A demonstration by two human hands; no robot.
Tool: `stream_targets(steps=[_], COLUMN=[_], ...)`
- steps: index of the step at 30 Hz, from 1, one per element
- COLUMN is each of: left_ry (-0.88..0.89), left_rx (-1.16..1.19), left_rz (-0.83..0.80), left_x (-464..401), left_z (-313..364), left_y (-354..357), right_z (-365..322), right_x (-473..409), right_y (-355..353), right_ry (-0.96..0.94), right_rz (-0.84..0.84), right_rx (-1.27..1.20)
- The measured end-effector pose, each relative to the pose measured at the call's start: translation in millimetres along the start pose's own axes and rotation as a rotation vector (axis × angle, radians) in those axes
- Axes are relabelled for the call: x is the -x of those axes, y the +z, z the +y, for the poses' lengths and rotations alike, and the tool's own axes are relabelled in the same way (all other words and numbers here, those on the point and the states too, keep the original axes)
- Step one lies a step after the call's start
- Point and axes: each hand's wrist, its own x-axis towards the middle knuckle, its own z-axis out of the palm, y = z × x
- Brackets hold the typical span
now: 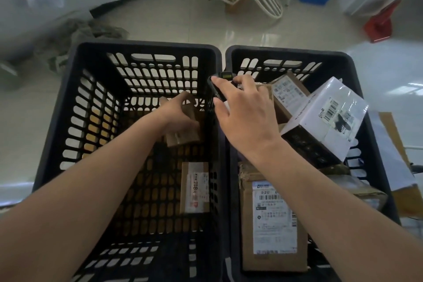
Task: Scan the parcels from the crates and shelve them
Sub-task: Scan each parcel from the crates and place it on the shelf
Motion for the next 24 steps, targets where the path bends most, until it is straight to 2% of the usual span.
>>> stream_targets(steps=[3,5,9,11,14,17,19,22,24], left_ry=[0.01,0.003,-0.17,-0.193,-0.103,0.095,0.185,0.173,0.161], left_rx=[0.089,0.121,0.133,0.165,0.142,0.031,-0.065,-0.12,-0.07], left_rz=[0.078,0.071,-0.015,-0.001,0.166,0.309,0.303,0.25,0.198], left_x=[3,3,9,15,19,21,22,19,21], left_z=[-12,-19,-25,-28,-37,-48,-57,-65,-66], left_y=[10,14,17,18,17,15,16,20,23], right_z=[0,0,-1,-2,-5,-9,-12,-15,-15], right_x=[0,1,3,4,6,8,9,11,11], right_y=[-1,-1,0,-1,-1,-1,0,1,3], right_ry=[0.002,-0.004,-0.022,-0.025,-0.045,-0.067,-0.073,-0.083,-0.085], right_rz=[0.016,0.025,0.035,0.047,0.065,0.079,0.085,0.085,0.078], right_rx=[-0.013,-0.025,-0.03,-0.041,-0.042,-0.052,-0.059,-0.069,-0.062])
